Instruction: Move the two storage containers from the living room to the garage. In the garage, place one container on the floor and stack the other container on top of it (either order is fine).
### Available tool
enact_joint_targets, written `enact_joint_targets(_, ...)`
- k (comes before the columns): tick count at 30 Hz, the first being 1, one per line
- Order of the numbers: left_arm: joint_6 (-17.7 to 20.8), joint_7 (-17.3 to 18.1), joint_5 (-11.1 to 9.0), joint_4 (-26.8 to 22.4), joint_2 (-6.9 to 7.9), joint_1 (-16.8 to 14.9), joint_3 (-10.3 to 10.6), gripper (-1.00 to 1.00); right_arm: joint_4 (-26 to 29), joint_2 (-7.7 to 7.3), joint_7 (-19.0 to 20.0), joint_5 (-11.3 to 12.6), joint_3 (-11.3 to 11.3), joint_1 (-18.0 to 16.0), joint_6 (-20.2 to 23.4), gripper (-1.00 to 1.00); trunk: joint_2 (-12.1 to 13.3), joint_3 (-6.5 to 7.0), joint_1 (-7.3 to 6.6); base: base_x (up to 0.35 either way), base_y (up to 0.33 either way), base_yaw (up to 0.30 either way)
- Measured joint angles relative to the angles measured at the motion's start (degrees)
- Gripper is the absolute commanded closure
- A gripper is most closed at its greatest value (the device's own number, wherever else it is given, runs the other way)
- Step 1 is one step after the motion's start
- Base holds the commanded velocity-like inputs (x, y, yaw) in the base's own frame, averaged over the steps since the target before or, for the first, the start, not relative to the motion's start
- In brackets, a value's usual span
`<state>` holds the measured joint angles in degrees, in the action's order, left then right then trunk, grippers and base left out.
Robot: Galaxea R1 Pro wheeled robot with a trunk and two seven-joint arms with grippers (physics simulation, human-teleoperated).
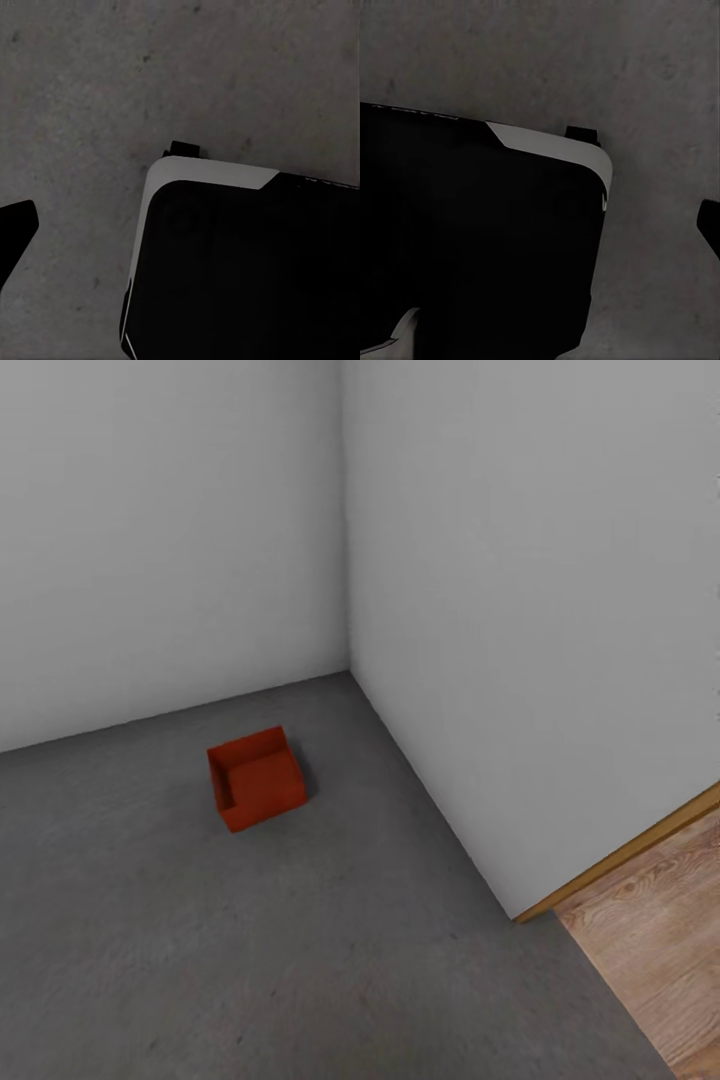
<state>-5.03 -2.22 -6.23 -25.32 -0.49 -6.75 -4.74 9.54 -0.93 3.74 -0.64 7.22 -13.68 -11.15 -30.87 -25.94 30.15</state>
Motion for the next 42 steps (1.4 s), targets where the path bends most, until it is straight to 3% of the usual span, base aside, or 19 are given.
enact_joint_targets(42, 0.0, 0.0, 0.0, 0.0, 0.0, -0.03, 0.0, -1.0, -0.01, 0.0, 0.0, -0.01, 0.0, 0.0, 0.0, -1.0, 0.0, 3.23, 0.0, 0.0, 0.0, -0.009)
